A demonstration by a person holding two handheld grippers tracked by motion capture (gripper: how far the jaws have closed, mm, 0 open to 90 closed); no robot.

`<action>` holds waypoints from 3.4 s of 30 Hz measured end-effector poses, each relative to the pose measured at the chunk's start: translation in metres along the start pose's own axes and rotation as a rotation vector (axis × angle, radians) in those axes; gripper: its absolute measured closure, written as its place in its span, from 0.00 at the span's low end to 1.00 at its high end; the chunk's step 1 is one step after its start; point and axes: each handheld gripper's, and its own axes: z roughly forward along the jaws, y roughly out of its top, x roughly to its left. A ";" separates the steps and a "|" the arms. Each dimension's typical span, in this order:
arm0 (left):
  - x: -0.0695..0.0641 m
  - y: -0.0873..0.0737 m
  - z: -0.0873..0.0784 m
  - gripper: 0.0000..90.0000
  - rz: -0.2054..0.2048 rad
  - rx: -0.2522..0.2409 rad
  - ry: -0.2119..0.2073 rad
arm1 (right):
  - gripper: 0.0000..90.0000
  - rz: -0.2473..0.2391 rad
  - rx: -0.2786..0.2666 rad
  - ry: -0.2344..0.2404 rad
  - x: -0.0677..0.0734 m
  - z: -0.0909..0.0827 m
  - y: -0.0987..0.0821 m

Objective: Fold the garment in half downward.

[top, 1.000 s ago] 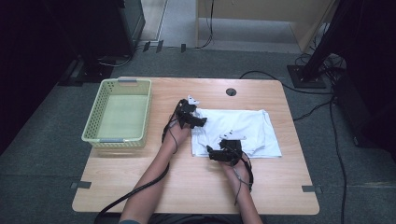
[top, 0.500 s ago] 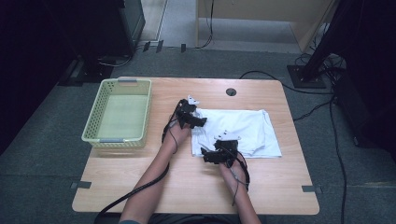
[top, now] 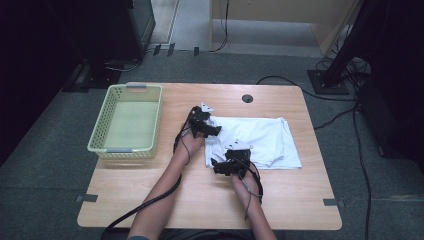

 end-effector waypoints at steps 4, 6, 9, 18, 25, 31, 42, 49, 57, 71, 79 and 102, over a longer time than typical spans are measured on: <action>0.000 0.000 0.000 0.08 0.000 0.001 0.000 | 0.05 -0.008 0.009 0.001 0.003 0.003 0.000; 0.000 0.000 0.000 0.08 0.001 0.001 0.000 | 0.05 -0.010 0.011 0.001 0.003 0.004 0.000; 0.000 0.000 0.001 0.06 0.004 0.003 -0.006 | 0.05 -0.019 0.016 0.002 0.004 0.006 0.000; 0.001 0.000 0.000 0.03 0.011 0.014 -0.007 | 0.05 -0.031 0.036 0.011 0.011 0.012 0.000; 0.001 -0.001 -0.001 0.03 0.010 0.013 -0.007 | 0.05 -0.052 0.050 0.019 0.017 0.015 0.002; 0.001 -0.001 -0.001 0.03 0.011 0.012 -0.007 | 0.07 -0.064 0.040 0.037 0.022 0.012 0.007; 0.000 -0.002 -0.003 0.09 0.024 -0.005 -0.018 | 0.23 -0.077 0.051 -0.007 0.028 0.018 0.004; -0.002 -0.005 -0.007 0.33 0.061 -0.038 -0.071 | 0.43 -0.061 0.032 -0.045 0.026 0.016 0.004; -0.006 -0.007 -0.011 0.62 0.083 -0.051 -0.134 | 0.71 -0.043 0.022 -0.068 0.023 0.012 0.003; -0.007 -0.006 -0.016 0.88 0.029 -0.021 -0.185 | 0.93 -0.040 0.045 -0.026 0.015 0.009 0.006; -0.005 -0.003 -0.030 0.89 -0.001 -0.045 -0.204 | 0.93 -0.049 0.020 0.011 0.018 -0.003 0.014; -0.011 0.014 -0.079 0.90 0.017 -0.058 -0.213 | 0.92 -0.052 -0.061 0.112 0.029 -0.042 0.032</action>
